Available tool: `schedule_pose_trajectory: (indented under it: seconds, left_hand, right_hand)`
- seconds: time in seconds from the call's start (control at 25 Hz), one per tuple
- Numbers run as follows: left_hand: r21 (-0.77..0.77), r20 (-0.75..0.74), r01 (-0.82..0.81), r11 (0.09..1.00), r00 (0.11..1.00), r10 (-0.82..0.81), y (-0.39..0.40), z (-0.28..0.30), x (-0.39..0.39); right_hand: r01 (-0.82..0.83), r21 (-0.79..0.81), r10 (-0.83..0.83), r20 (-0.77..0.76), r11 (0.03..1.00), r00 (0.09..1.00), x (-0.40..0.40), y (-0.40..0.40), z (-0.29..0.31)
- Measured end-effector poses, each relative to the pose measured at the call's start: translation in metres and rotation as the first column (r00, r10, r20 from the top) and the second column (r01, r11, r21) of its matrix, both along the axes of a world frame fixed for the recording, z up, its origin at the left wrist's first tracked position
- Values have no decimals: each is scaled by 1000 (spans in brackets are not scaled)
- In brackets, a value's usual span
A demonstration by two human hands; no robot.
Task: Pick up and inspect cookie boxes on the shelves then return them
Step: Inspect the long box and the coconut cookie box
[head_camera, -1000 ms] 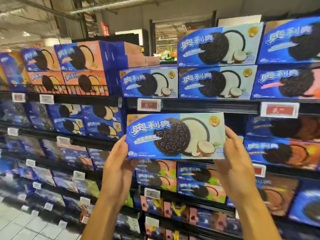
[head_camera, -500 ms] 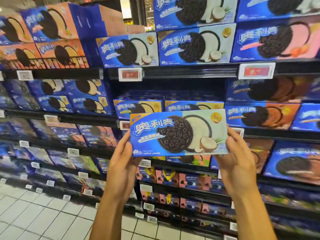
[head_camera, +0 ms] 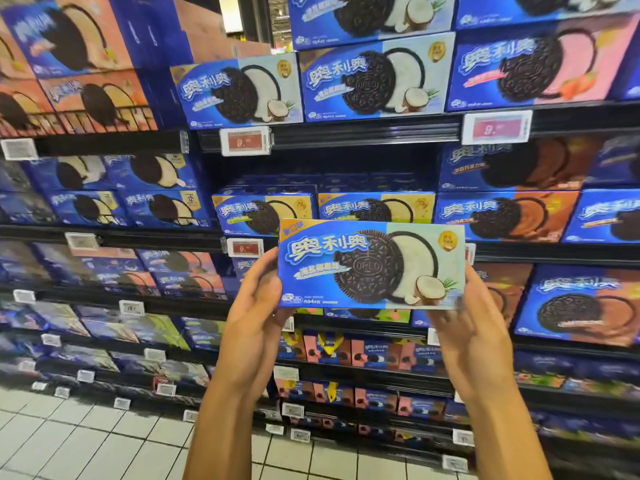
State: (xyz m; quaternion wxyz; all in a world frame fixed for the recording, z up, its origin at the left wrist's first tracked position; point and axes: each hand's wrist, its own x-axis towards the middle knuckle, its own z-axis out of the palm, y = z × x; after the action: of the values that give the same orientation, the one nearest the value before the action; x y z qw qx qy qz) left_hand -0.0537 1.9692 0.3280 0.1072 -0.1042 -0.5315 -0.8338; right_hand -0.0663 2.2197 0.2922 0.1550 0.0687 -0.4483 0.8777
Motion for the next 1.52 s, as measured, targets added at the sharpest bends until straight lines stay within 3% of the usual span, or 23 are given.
schedule_pose_trajectory:
  seconds: [0.16,0.32,0.56,0.88,1.2,1.4,1.52]
  left_hand:
    - [25,30,48,999,998,-49,10,4,1]
    - [38,13,143,989,990,-144,33,8,5]
    - [-184,-47,200,962,976,-212,89,11,21]
    - [-334,-146,131,934,971,-188,105,16,39]
    - [-277,-109,143,950,978,-179,95,9,23]
    - [-69,-46,161,985,985,-164,67,-2,-2]
    - [41,16,153,987,988,-154,54,-9,-18]
  right_hand:
    - [58,0,-58,68,998,996,4,9,-9]
    - [84,-201,-56,138,976,989,4,14,-22]
    - [129,-422,53,394,897,917,-9,15,-36]
    - [-3,-474,221,404,881,887,4,9,-42]
    - [20,-449,190,417,893,889,0,8,-40]
    - [53,-570,150,304,820,941,2,18,-34]
    - [94,-457,23,243,885,970,8,22,-27]
